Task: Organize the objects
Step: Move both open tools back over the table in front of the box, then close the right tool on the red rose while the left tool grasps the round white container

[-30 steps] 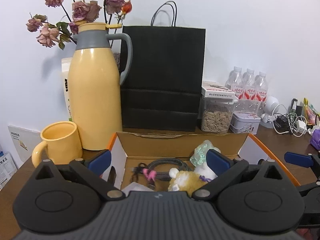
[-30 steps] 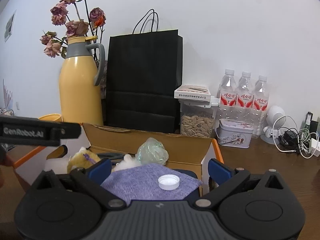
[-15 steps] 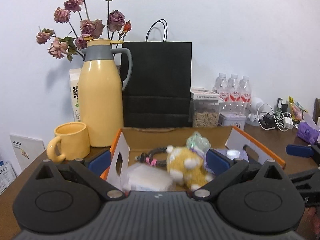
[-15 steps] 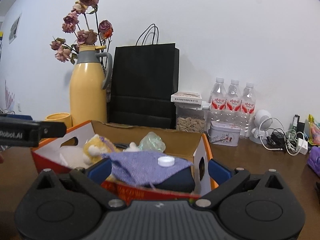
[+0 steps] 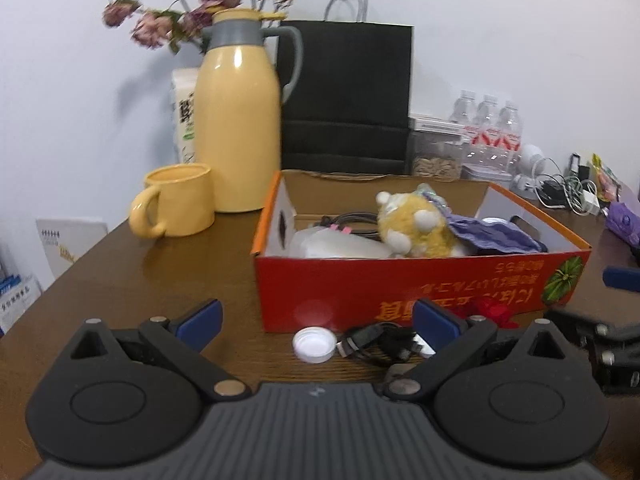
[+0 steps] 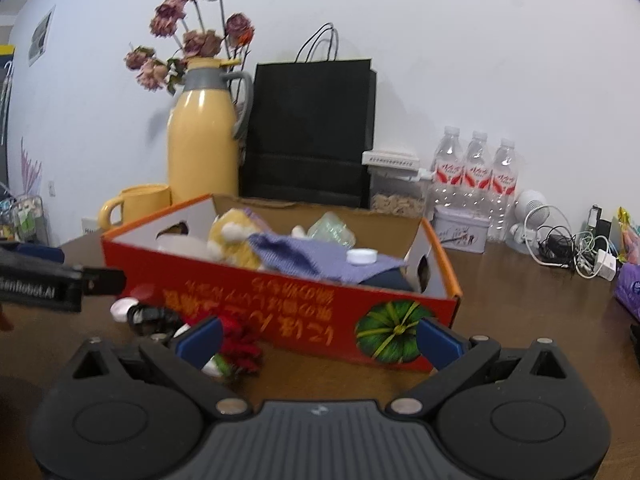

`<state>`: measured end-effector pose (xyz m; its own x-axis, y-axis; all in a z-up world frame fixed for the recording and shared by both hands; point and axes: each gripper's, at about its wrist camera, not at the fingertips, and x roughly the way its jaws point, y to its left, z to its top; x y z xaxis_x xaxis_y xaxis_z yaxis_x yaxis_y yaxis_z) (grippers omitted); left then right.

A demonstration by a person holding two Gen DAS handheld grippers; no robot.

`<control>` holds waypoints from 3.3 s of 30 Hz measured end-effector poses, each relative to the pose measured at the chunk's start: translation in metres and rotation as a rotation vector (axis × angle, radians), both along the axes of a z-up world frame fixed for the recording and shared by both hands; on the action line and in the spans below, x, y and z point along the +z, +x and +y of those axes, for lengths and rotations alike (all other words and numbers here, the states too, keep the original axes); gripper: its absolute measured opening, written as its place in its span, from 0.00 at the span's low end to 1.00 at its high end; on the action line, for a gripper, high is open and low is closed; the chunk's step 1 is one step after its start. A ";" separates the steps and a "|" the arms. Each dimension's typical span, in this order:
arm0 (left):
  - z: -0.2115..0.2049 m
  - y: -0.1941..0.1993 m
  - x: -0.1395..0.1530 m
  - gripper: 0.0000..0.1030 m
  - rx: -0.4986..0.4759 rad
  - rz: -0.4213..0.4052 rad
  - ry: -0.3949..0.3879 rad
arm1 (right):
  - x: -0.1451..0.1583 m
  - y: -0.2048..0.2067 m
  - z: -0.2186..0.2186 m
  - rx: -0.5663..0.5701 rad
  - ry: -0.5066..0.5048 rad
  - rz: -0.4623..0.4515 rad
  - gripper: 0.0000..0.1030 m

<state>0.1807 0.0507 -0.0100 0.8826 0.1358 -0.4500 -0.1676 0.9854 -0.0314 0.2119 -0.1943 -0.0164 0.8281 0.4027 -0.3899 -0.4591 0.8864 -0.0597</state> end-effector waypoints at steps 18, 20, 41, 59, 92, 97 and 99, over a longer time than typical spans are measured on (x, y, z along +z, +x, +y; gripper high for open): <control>0.022 -0.003 -0.002 1.00 0.031 0.034 -0.082 | -0.016 0.028 0.049 0.098 0.026 0.191 0.45; 0.022 -0.002 -0.003 1.00 0.032 0.039 -0.084 | -0.017 0.031 0.049 0.109 0.045 0.213 0.35; -0.025 0.000 -0.013 1.00 -0.121 0.052 0.038 | 0.000 0.018 0.006 0.092 0.188 0.154 0.31; -0.109 0.003 -0.025 0.78 -0.356 0.061 0.205 | 0.001 0.015 -0.011 0.202 0.255 0.196 0.30; -0.120 0.002 -0.030 0.39 -0.473 0.027 0.355 | 0.001 0.000 -0.001 0.298 0.212 0.203 0.30; -0.122 -0.004 -0.029 0.39 -0.455 -0.005 0.377 | 0.003 -0.006 0.000 0.292 0.200 0.155 0.29; -0.122 -0.005 -0.029 0.39 -0.451 -0.011 0.381 | 0.004 -0.008 0.000 0.282 0.194 0.135 0.29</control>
<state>0.1756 -0.0715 -0.0385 0.8951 -0.1036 -0.4337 0.2686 0.9016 0.3390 0.2042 -0.1942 -0.0123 0.6200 0.6853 -0.3820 -0.6794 0.7125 0.1754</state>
